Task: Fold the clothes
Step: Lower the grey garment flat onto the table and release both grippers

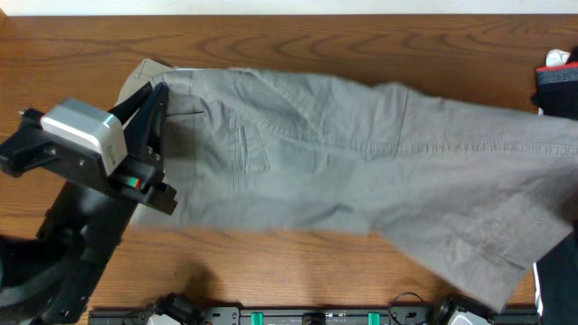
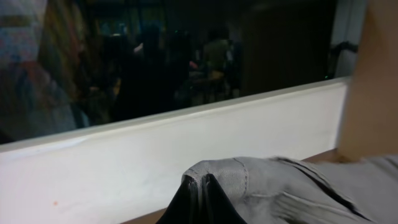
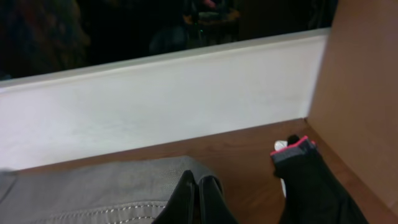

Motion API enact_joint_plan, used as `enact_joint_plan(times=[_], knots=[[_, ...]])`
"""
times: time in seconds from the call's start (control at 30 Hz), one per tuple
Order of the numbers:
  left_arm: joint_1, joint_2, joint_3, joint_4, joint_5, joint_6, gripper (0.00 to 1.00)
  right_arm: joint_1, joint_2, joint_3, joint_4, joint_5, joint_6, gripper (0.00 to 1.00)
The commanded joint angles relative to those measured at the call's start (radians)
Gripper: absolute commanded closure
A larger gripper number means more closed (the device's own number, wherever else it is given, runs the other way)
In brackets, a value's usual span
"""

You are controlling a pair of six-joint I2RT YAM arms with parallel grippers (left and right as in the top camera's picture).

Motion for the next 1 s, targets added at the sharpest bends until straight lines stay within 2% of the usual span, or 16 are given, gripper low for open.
enact_joint_plan(times=[0.0, 0.23, 0.4, 0.5, 0.53, 0.57, 0.63, 0.67, 0.7, 0.8, 0.97], knots=[[-0.004, 0.082, -0.002, 0.020, -0.086, 0.041, 0.94, -0.010, 0.074, -0.018, 0.009, 0.060, -0.009, 0.99], [0.026, 0.399, -0.002, 0.183, -0.152, 0.066, 0.94, -0.008, 0.354, -0.032, 0.083, 0.028, -0.010, 0.99], [0.090, 0.703, -0.001, 0.351, -0.152, 0.000, 0.93, -0.005, 0.640, -0.032, 0.191, -0.051, -0.029, 0.99], [0.120, 0.897, -0.001, 0.480, -0.143, -0.011, 0.86, 0.007, 0.833, -0.032, 0.312, -0.102, -0.029, 0.98], [0.127, 0.959, -0.001, 0.531, -0.144, -0.020, 0.83, 0.011, 0.895, -0.032, 0.362, -0.124, -0.029, 0.95], [0.133, 1.010, -0.001, 0.579, -0.144, -0.020, 0.73, 0.015, 0.947, -0.032, 0.409, -0.138, -0.029, 0.88], [0.144, 1.103, 0.000, 0.667, -0.147, -0.037, 0.55, 0.024, 1.053, -0.032, 0.519, -0.177, -0.029, 0.67], [0.149, 1.131, 0.000, 0.691, -0.151, -0.056, 0.43, 0.026, 1.090, -0.032, 0.559, -0.204, -0.029, 0.57], [0.154, 1.151, 0.002, 0.699, -0.159, -0.077, 0.38, 0.026, 1.118, -0.032, 0.586, -0.218, -0.029, 0.51], [0.164, 1.144, 0.005, 0.647, -0.211, -0.091, 0.34, 0.020, 1.157, -0.032, 0.584, -0.214, -0.034, 0.39], [0.169, 1.033, 0.005, 0.435, -0.228, -0.076, 0.29, -0.001, 1.119, -0.032, 0.423, -0.134, -0.056, 0.34]])
